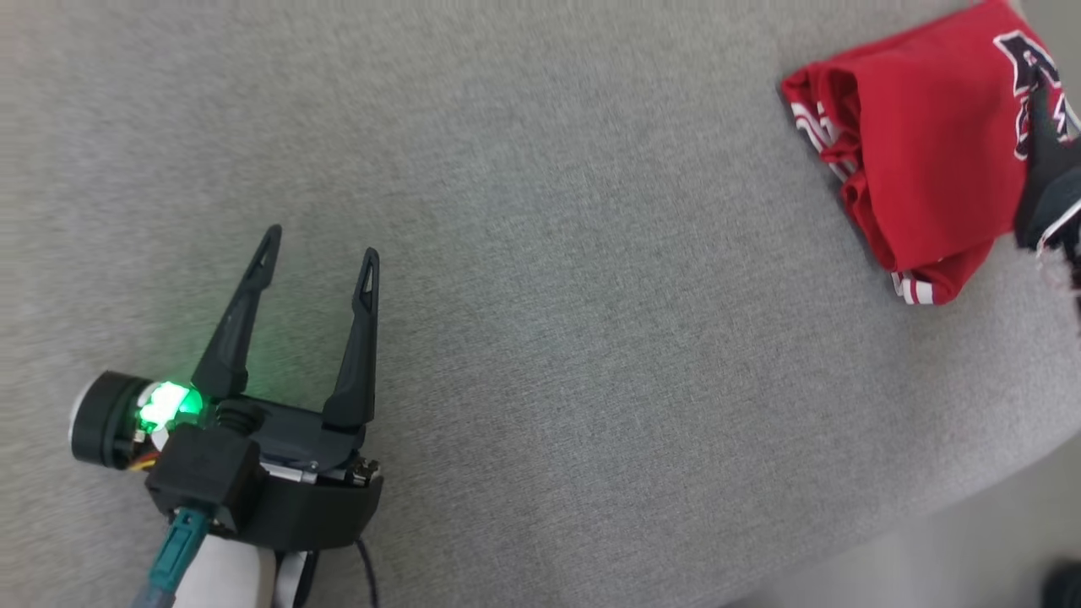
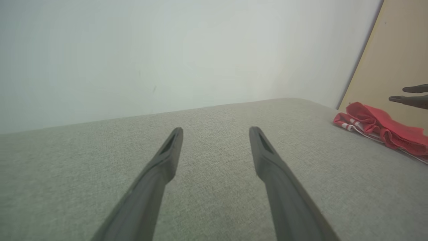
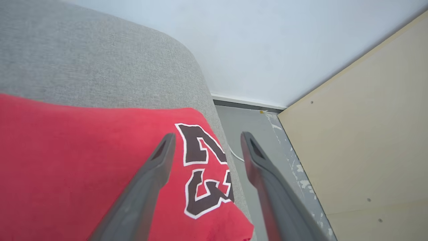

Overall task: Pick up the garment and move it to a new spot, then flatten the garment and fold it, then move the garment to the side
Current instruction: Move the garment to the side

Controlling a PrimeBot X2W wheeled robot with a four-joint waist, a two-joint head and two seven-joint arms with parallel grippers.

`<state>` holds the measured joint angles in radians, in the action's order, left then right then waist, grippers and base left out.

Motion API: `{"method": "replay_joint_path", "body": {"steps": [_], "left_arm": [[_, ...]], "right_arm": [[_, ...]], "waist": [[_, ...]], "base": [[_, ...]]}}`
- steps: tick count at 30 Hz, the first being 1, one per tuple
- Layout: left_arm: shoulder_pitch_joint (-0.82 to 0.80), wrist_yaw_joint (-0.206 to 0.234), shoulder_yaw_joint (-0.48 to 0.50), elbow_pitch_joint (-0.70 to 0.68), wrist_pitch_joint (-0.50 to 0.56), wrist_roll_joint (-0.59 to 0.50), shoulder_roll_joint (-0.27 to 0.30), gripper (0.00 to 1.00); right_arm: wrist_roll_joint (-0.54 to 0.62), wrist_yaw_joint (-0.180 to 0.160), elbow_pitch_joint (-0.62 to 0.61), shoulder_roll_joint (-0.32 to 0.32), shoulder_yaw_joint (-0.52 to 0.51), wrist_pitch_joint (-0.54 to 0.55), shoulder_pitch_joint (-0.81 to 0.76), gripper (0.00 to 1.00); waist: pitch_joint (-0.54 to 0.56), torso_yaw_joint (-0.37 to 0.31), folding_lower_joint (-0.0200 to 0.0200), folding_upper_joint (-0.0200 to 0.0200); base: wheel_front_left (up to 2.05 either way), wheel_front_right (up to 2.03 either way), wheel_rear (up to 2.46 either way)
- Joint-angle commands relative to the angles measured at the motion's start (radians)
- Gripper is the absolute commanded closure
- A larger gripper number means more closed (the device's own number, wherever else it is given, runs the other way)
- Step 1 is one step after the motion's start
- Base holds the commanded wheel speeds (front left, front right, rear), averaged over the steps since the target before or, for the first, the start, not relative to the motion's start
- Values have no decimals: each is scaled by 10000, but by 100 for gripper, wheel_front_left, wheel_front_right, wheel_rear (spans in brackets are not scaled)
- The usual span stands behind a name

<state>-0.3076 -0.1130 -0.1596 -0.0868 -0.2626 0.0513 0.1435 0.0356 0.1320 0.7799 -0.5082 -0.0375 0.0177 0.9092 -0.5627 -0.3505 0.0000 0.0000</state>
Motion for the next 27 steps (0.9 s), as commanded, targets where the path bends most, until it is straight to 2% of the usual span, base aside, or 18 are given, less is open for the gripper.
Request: {"method": "replay_joint_path", "body": {"steps": [1,6,13,21,27], "left_arm": [[229,78,44,36,-27,76,-111,0],[751,243,201,190,-27,225,-326,0],[2021,561,640,614,-29,373,-624,0],[3174,849,1296,1075,-27,584,-826,0],[3722,938,1846,1382,-27,738,-893,0]], "right_arm": [[-275,-29,-132,201,-42,-250,-435,0],[-1003,-29,-812,520,-13,-886,-1594,0],[-2331,-29,-2944,1068,-185,-1530,-4439,0],[-2414,-28,-5388,2501,-811,-1899,-7387,0],[-2118,-28,-6384,3668,-890,-2135,-8707,0]], "waist": [[764,569,0,0],[1695,1118,0,0],[3231,2055,0,0],[4453,2881,0,0],[4904,3125,0,0]], "base": [[0,0,0],[0,0,0],[0,0,0],[0,0,0],[0,0,0]]}}
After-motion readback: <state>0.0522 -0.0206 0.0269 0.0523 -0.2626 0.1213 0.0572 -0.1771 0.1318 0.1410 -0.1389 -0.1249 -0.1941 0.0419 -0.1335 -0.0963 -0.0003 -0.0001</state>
